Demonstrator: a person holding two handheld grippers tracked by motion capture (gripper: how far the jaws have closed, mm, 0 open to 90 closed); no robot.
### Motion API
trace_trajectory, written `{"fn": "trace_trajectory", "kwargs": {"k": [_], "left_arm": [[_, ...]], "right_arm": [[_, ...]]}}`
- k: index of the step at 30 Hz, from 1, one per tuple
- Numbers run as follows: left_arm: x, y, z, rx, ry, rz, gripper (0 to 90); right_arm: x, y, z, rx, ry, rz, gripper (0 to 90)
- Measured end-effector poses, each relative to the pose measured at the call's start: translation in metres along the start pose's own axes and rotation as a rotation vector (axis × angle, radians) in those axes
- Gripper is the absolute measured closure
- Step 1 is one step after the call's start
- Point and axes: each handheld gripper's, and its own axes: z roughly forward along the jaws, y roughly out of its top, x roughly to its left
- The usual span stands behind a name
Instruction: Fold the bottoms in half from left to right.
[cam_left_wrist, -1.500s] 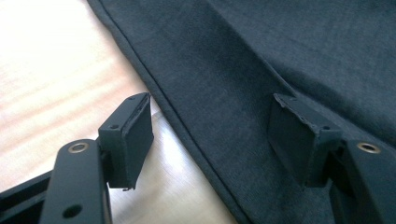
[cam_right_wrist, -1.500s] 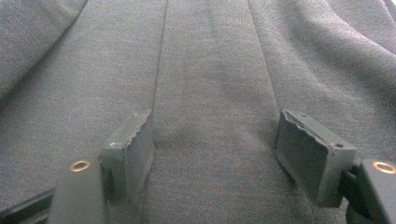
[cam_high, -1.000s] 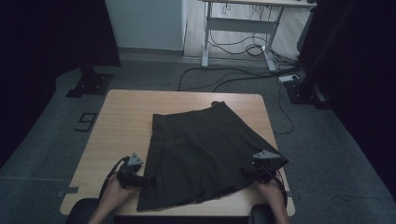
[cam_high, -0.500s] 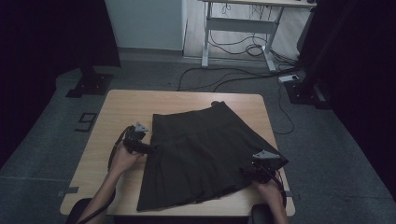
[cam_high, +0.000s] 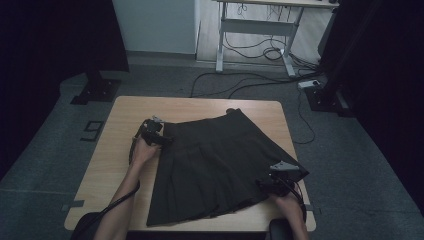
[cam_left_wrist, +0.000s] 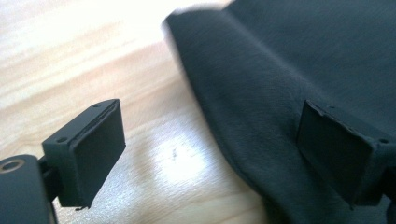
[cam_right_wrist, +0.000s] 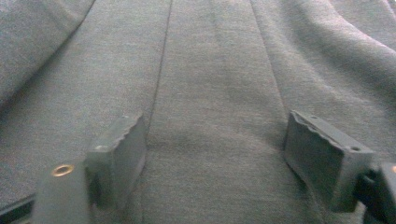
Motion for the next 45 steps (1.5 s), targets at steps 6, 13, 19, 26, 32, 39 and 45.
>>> {"fn": "trace_trajectory", "kwargs": {"k": [6, 13, 19, 26, 32, 39, 45], "left_arm": [[0.008, -0.012, 0.0, -0.045, -0.037, -0.067, 4.5], [0.008, -0.017, -0.004, -0.044, -0.027, -0.078, 4.4], [0.008, -0.02, -0.007, -0.044, -0.024, -0.081, 4.5], [0.009, -0.024, -0.01, -0.044, -0.024, -0.082, 4.7], [0.009, -0.024, -0.01, -0.043, -0.023, -0.08, 4.6], [0.009, -0.024, -0.01, -0.045, -0.023, -0.08, 4.7], [0.009, -0.024, -0.01, -0.045, -0.025, -0.079, 4.8]], "right_arm": [[0.002, 0.001, 0.001, 0.013, -0.004, -0.014, 15.8], [0.002, 0.004, -0.001, 0.0, 0.021, 0.0, 13.2], [0.007, 0.016, -0.009, -0.034, 0.049, 0.0, 12.9], [0.034, 0.04, -0.009, -0.049, 0.135, -0.064, 11.7], [0.07, 0.058, 0.001, -0.043, 0.232, -0.135, 9.6], [0.118, 0.073, 0.009, -0.039, 0.34, -0.229, 8.0], [0.162, 0.079, 0.015, -0.012, 0.444, -0.309, 7.8]]}}
